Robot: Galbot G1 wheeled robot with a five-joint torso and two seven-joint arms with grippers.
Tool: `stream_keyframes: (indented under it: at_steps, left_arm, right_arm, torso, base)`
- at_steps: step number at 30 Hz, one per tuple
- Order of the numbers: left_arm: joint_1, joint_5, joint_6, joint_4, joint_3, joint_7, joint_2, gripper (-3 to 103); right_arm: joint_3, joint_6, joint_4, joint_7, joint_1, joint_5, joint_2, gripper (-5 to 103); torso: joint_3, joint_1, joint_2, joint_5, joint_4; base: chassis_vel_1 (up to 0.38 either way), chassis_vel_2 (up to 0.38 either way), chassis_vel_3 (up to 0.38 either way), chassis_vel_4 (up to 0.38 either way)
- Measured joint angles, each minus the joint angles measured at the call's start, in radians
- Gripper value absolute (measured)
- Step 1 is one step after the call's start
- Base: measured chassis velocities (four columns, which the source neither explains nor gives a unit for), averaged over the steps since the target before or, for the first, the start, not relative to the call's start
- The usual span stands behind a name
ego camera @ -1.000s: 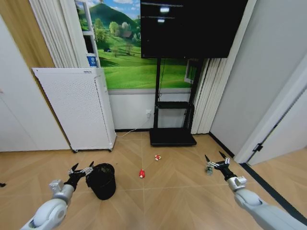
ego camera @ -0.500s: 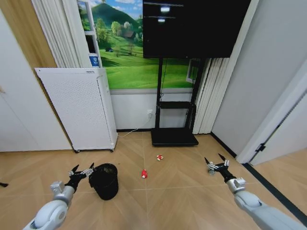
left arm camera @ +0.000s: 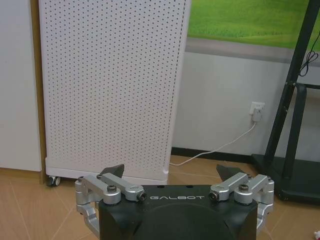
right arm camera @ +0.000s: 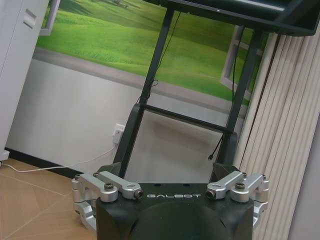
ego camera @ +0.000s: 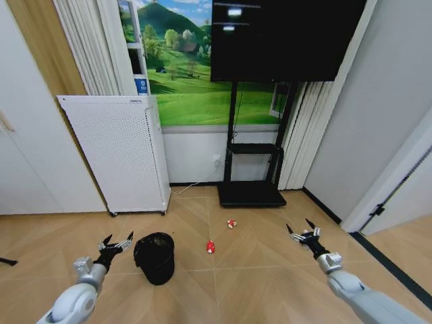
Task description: Pick up the trash bin and place the garbage on the floor into it.
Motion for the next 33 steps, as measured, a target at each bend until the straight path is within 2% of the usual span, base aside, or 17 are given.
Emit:
stream_keyframes:
  at_steps: [5, 12, 20, 33]
  left_arm:
    - [-0.011, -0.001, 0.0, 0.006, 0.009, 0.0, 0.0, 100]
    - [-0.012, 0.005, -0.001, 0.013, 0.014, 0.004, -0.01, 100]
    - [0.006, 0.024, -0.009, 0.016, 0.014, 0.015, -0.027, 100]
    - [0.025, 0.039, -0.016, 0.015, 0.002, 0.024, -0.048, 100]
  right_arm:
    - [0.001, 0.015, 0.005, -0.023, 0.0, 0.004, 0.003, 100]
    - [0.012, -0.011, 0.011, -0.034, -0.016, 0.045, 0.0, 100]
    - [0.021, -0.023, -0.001, -0.033, -0.026, 0.023, 0.016, 100]
    - [0.022, 0.004, 0.001, 0.001, -0.027, -0.016, 0.032, 100]
  torso:
    - [0.0, 0.0, 0.0, -0.0009, 0.0]
    - [0.0, 0.0, 0.0, -0.0005, 0.0001]
    - [0.0, 0.0, 0.0, -0.0005, 0.0002]
    - [0.0, 0.0, 0.0, -0.0004, 0.0003]
  base:
    - [0.0, 0.0, 0.0, 0.0]
    - [0.0, 0.0, 0.0, 0.0]
    - [-0.024, 0.025, 0.022, -0.011]
    - [-0.177, 0.173, 0.184, -0.185]
